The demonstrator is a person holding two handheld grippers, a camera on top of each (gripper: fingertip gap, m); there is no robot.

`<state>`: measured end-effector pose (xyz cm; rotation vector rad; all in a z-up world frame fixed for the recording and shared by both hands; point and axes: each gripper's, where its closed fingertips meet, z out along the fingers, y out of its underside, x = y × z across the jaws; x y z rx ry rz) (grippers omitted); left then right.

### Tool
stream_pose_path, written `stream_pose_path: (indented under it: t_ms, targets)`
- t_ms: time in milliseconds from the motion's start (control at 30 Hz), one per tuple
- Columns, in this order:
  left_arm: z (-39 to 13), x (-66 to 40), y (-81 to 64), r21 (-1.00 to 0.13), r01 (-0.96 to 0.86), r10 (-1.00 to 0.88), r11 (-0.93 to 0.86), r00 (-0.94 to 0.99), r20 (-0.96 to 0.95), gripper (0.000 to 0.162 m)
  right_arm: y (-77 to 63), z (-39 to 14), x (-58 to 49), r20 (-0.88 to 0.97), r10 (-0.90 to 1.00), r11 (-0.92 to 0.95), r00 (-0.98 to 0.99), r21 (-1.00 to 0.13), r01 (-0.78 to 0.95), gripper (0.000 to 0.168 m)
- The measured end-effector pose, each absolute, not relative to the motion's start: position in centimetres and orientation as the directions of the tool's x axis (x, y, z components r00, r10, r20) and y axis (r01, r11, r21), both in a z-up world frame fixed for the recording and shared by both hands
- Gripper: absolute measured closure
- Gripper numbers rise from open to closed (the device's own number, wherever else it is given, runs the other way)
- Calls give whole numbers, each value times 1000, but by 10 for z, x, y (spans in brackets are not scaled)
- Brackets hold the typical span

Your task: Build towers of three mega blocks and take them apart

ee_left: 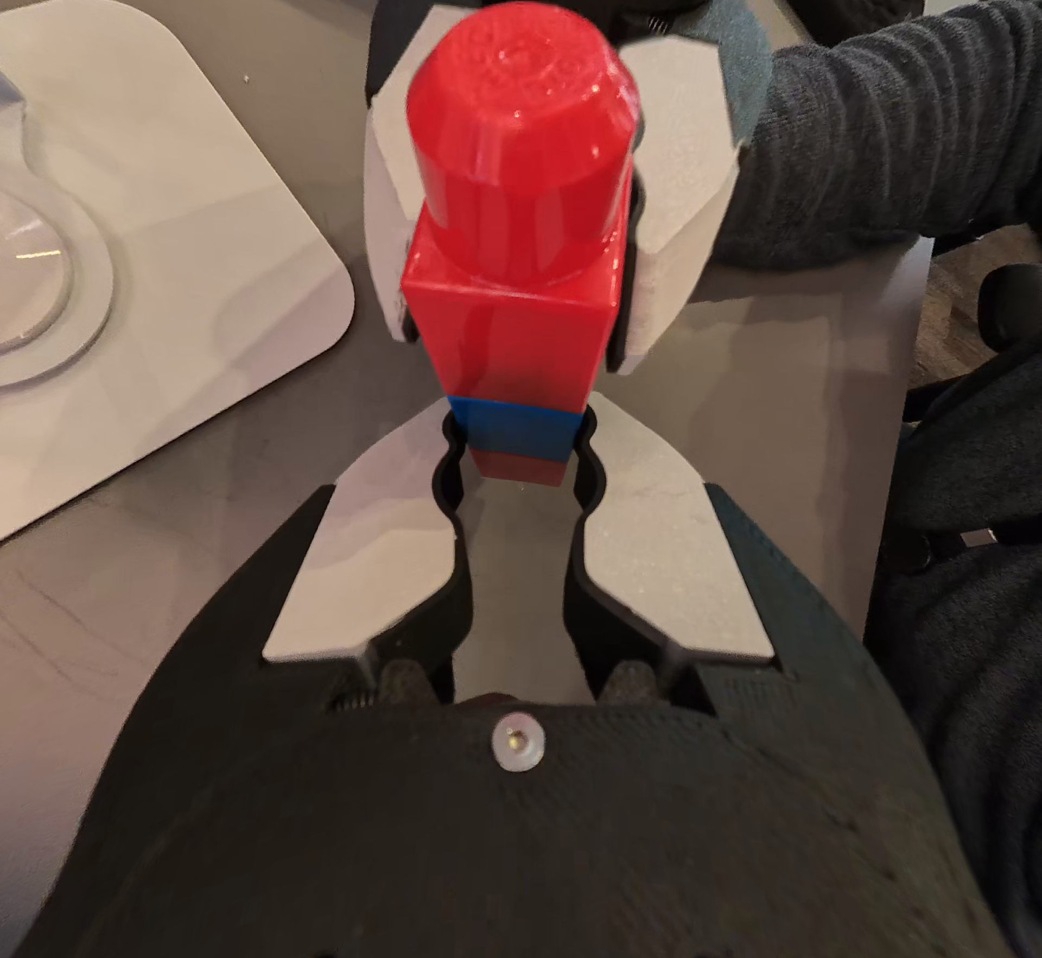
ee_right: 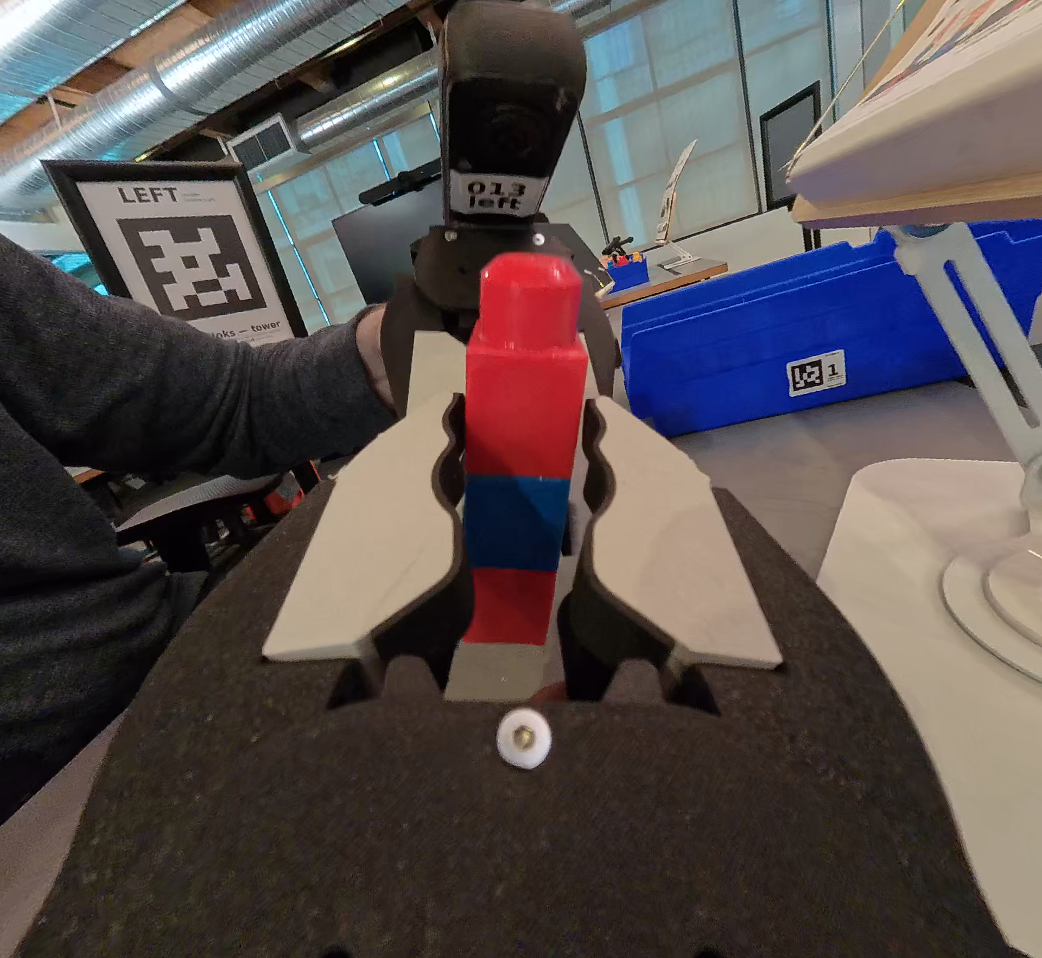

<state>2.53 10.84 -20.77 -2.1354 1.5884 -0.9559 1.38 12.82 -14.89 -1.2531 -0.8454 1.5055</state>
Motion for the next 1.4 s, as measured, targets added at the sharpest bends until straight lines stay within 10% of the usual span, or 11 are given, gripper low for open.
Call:
stream_pose_path:
  t_ms: [767,933,1400]
  targets:
    - [-209,17,103,-511,-833,-973,-212,134,186,126,114,-154,10,-177,984,-175,-15,-982,72,132]
    - [-190,29,105,-630,-738,-967,-244,136,216,120,115,-135,22,-150,989,-150,2,-984,95,132]
    - [-164,31,119,-848,-467,-964,-253,197,179,135,169,-15,248,22,747,-35,664,-997,73,132]
